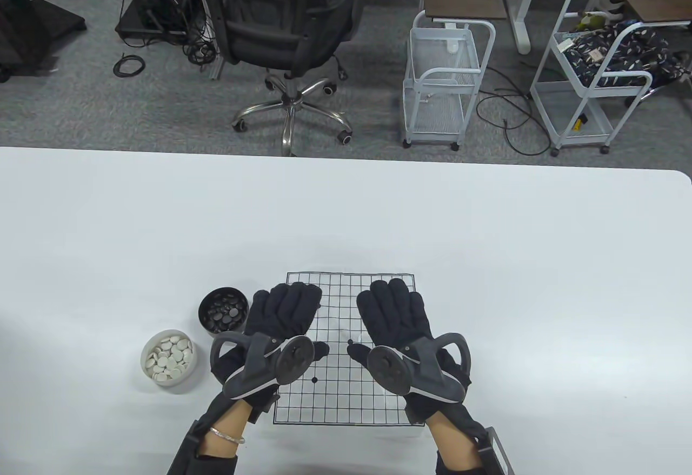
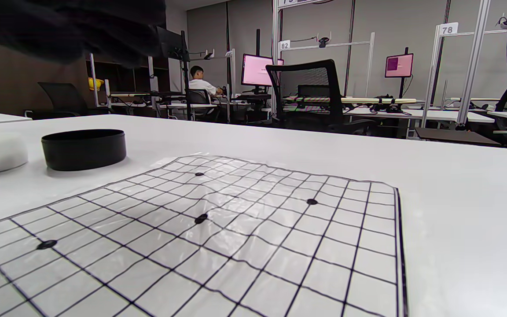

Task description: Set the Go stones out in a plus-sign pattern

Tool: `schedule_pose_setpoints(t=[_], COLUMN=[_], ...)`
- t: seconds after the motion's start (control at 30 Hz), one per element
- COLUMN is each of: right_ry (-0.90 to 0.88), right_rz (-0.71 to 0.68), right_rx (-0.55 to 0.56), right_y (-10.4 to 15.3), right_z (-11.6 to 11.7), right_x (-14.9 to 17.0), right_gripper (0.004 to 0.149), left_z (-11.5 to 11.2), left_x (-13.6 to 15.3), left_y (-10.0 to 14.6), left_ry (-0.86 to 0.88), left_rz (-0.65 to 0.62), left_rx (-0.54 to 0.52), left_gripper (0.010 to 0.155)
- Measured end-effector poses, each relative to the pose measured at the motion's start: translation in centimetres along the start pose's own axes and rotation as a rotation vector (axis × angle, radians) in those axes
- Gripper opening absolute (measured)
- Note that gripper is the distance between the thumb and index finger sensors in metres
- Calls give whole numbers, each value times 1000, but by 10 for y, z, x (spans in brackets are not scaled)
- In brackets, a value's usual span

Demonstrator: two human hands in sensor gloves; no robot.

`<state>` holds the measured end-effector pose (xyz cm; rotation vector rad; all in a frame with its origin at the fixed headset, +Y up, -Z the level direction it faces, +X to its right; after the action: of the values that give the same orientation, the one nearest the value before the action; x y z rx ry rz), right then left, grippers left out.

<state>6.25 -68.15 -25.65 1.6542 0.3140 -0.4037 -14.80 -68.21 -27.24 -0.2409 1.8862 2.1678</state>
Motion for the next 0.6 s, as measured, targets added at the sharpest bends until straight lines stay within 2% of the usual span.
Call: schedule_pose_setpoints(t=[0.07,0.2,0.43,0.6], right_ry=[-4,-6,1,-10], right_rz=[0,2,4,15], right_rx=[1,2,-6,4], right_y=[0,0,0,1], right_z=[0,0,1,-2], right_x=[0,1,1,2], right_gripper=[81,81,81,81], left_z=[10,13,-10,-30], left_x=[17,48,75,83], left_y=[4,10,-1,-20], left_ry=[-45,8,-50,-125], left_rz=[81,206,391,473], left_rx=[1,-8,115,227], left_gripper=[82,79,58,51])
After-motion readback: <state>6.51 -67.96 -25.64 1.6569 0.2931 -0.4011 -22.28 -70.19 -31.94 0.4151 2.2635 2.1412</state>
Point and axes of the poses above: the tracker on the back of each hand, its own x axis roughly to the little-finger side, its own y axis roughly from the fingertips to the wrist, z = x × y, the point moved 1 cm from there along -y, roughly from the wrist to the fingertips
